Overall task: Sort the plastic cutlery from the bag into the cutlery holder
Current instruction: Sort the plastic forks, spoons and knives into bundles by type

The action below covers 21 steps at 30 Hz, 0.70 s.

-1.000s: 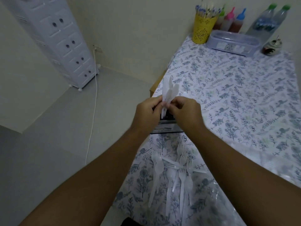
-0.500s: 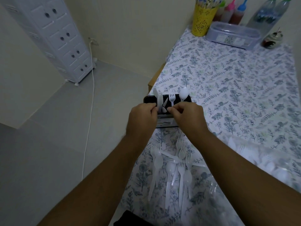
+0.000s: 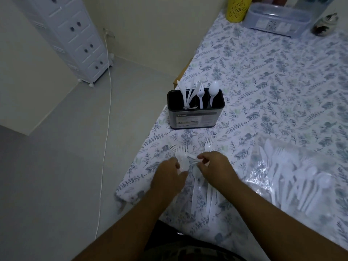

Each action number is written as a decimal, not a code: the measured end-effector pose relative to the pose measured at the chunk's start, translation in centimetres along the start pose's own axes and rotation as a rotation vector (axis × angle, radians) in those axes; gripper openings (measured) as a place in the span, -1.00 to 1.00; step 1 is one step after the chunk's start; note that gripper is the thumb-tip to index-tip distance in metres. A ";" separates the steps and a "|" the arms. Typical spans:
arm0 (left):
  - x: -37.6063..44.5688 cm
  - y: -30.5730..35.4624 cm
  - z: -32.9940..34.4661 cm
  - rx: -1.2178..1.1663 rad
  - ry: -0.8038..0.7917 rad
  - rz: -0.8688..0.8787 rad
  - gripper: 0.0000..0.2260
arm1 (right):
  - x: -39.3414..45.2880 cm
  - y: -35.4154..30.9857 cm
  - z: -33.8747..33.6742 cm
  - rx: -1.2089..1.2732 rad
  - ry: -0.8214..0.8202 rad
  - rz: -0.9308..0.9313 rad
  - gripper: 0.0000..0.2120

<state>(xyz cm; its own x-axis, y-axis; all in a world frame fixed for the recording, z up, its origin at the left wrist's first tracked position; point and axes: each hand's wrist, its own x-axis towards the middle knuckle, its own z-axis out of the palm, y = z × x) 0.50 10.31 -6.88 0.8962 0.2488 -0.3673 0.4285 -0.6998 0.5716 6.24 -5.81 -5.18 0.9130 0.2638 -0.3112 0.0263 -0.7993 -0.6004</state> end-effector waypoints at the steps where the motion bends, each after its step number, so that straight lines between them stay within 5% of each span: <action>1: -0.6 -0.5 0.6 0.014 -0.030 -0.019 -0.73 | -0.3 0.3 0.7 -0.008 -0.017 -0.004 -0.70; 17: -0.1 -2.6 0.0 -0.060 0.201 -0.017 -0.73 | -2.5 0.9 2.7 0.074 -0.019 0.050 -0.75; 21: 0.3 -1.0 0.9 0.039 0.124 0.021 -0.74 | -2.5 0.8 2.8 0.079 -0.001 0.081 -0.76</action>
<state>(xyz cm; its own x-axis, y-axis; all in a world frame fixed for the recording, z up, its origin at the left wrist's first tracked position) 0.22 10.45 -8.24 0.9133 0.3126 -0.2609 0.4067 -0.7305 0.5486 2.81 -5.62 -6.94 0.9103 0.2010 -0.3619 -0.0795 -0.7730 -0.6294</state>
